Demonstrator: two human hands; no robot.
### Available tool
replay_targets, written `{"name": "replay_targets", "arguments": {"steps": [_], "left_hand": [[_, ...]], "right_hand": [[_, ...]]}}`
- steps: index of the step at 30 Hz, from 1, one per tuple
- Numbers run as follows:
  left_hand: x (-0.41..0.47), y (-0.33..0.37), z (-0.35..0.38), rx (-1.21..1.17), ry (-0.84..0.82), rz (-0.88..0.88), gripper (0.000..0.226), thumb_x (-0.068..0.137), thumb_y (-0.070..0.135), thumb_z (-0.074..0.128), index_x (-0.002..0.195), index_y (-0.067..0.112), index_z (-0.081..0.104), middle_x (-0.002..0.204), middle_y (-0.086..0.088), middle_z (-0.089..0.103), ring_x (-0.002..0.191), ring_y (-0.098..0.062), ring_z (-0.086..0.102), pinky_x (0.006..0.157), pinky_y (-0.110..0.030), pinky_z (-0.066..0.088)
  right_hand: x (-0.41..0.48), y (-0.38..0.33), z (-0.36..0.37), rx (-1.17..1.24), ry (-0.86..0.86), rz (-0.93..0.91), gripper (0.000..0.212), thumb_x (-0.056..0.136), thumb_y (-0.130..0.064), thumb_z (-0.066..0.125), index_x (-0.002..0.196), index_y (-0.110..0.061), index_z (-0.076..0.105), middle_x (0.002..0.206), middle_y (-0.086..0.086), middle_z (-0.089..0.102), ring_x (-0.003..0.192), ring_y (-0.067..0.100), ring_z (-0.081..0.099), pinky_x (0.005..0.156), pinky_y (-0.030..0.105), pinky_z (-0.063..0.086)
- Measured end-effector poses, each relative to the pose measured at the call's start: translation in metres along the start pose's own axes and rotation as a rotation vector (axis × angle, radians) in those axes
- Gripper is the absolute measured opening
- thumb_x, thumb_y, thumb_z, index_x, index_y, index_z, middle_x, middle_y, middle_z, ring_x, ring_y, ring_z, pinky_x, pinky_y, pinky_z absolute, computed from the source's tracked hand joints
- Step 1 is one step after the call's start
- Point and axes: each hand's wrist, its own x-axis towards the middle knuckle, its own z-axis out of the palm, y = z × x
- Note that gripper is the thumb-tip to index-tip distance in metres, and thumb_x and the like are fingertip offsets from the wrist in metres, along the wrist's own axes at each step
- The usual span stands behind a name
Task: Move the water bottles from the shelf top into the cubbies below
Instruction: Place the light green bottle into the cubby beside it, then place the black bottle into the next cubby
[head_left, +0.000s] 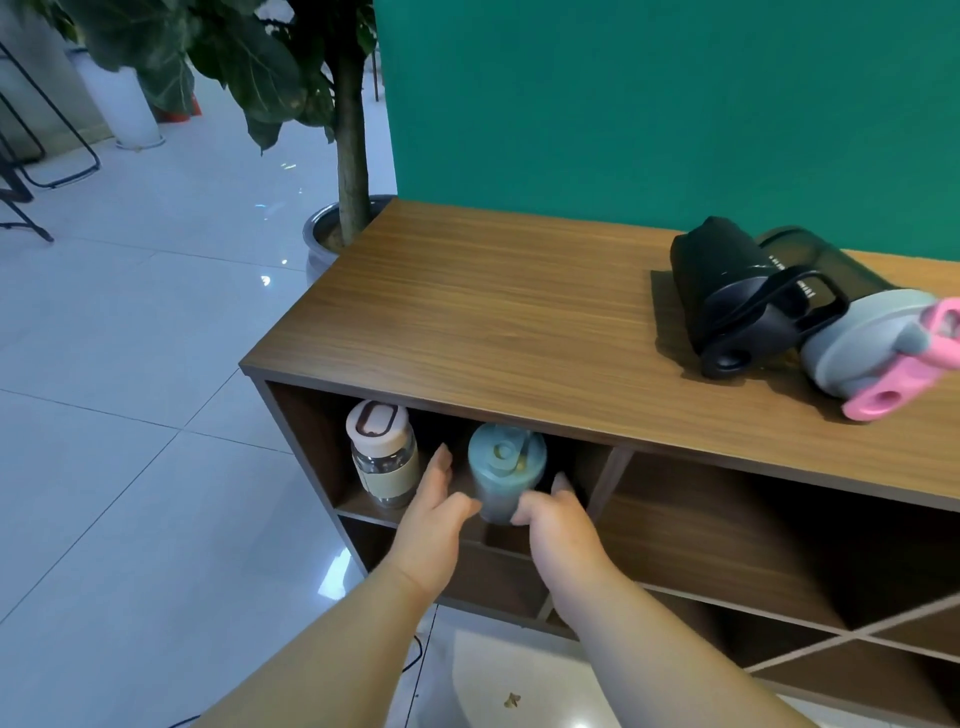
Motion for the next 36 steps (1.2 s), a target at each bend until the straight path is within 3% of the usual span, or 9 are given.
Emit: {"name": "replay_targets", "arguments": {"steps": [3, 5, 7, 10, 12, 20, 28, 31, 36], "left_hand": [[-0.022, 0.015, -0.002, 0.046, -0.027, 0.034, 0.088, 0.079, 0.037, 0.054, 0.159, 0.029, 0.021, 0.165, 0.010, 0.027, 0.148, -0.003, 0.027, 0.119, -0.028, 0.024], [-0.040, 0.025, 0.004, 0.042, -0.050, 0.121, 0.062, 0.092, 0.036, 0.054, 0.150, 0.040, 0.032, 0.155, 0.020, 0.039, 0.130, 0.018, 0.040, 0.108, -0.012, 0.029], [-0.058, 0.032, 0.009, 0.040, -0.061, 0.170, 0.041, 0.100, 0.034, 0.050, 0.136, 0.050, 0.040, 0.147, 0.027, 0.046, 0.116, 0.034, 0.042, 0.110, -0.008, 0.032], [-0.093, 0.050, 0.020, 0.016, -0.033, 0.264, 0.045, 0.088, 0.054, 0.049, 0.132, 0.049, 0.055, 0.148, 0.025, 0.053, 0.139, 0.012, 0.041, 0.125, -0.037, 0.026], [-0.110, 0.063, 0.029, -0.021, -0.033, 0.353, 0.051, 0.086, 0.055, 0.047, 0.134, 0.043, 0.056, 0.148, 0.018, 0.057, 0.143, -0.001, 0.044, 0.124, -0.040, 0.028], [-0.097, 0.119, 0.090, 0.041, -0.109, 0.383, 0.064, 0.077, 0.063, 0.047, 0.139, 0.048, 0.045, 0.155, 0.020, 0.047, 0.145, 0.002, 0.038, 0.127, -0.040, 0.024], [-0.026, 0.161, 0.147, 0.169, -0.111, 0.399, 0.071, 0.088, 0.054, 0.038, 0.156, 0.039, 0.027, 0.165, 0.014, 0.027, 0.152, -0.004, 0.023, 0.128, -0.042, 0.018], [-0.002, 0.171, 0.161, 0.168, -0.126, 0.420, 0.063, 0.097, 0.048, 0.040, 0.157, 0.034, 0.027, 0.166, 0.010, 0.026, 0.153, -0.008, 0.022, 0.126, -0.036, 0.017], [0.022, 0.171, 0.174, 0.146, -0.203, 0.432, 0.068, 0.093, 0.053, 0.036, 0.157, 0.035, 0.027, 0.166, 0.012, 0.028, 0.152, -0.005, 0.023, 0.127, -0.039, 0.017]], "right_hand": [[-0.034, -0.007, -0.007, -0.145, -0.044, -0.010, 0.067, 0.087, -0.014, 0.056, 0.151, -0.018, 0.034, 0.140, 0.014, 0.048, 0.125, 0.031, 0.047, 0.095, 0.037, 0.035], [-0.057, -0.016, -0.019, -0.248, -0.089, -0.109, 0.030, 0.082, -0.025, 0.056, 0.112, -0.024, 0.058, 0.107, 0.004, 0.060, 0.100, 0.021, 0.054, 0.088, 0.036, 0.042], [-0.067, -0.021, -0.031, -0.328, -0.020, -0.284, 0.030, 0.076, -0.030, 0.054, 0.093, -0.016, 0.073, 0.090, 0.002, 0.073, 0.090, 0.022, 0.066, 0.087, 0.043, 0.052], [-0.090, -0.036, -0.064, -0.212, 0.158, -0.471, 0.027, 0.078, -0.032, 0.055, 0.090, -0.028, 0.079, 0.090, -0.002, 0.078, 0.091, 0.015, 0.071, 0.091, 0.043, 0.054], [-0.102, -0.042, -0.087, -0.067, 0.233, -0.567, 0.027, 0.074, -0.039, 0.053, 0.084, -0.045, 0.078, 0.088, -0.011, 0.078, 0.092, 0.010, 0.071, 0.091, 0.040, 0.055], [-0.096, -0.058, -0.151, 0.230, 0.333, -0.527, 0.054, 0.095, -0.021, 0.054, 0.148, -0.025, 0.046, 0.148, -0.009, 0.050, 0.134, 0.010, 0.044, 0.113, 0.036, 0.035], [-0.053, -0.081, -0.153, 0.277, 0.282, -0.526, 0.048, 0.085, -0.023, 0.056, 0.133, -0.026, 0.053, 0.132, -0.010, 0.058, 0.121, 0.015, 0.052, 0.097, 0.037, 0.044], [-0.039, -0.088, -0.153, 0.316, 0.288, -0.517, 0.063, 0.083, -0.025, 0.057, 0.145, -0.026, 0.045, 0.144, -0.007, 0.052, 0.131, 0.019, 0.048, 0.105, 0.042, 0.043], [-0.024, -0.094, -0.157, 0.367, 0.272, -0.552, 0.060, 0.086, -0.019, 0.059, 0.144, -0.031, 0.046, 0.137, -0.010, 0.058, 0.124, 0.014, 0.053, 0.093, 0.029, 0.046]]}}
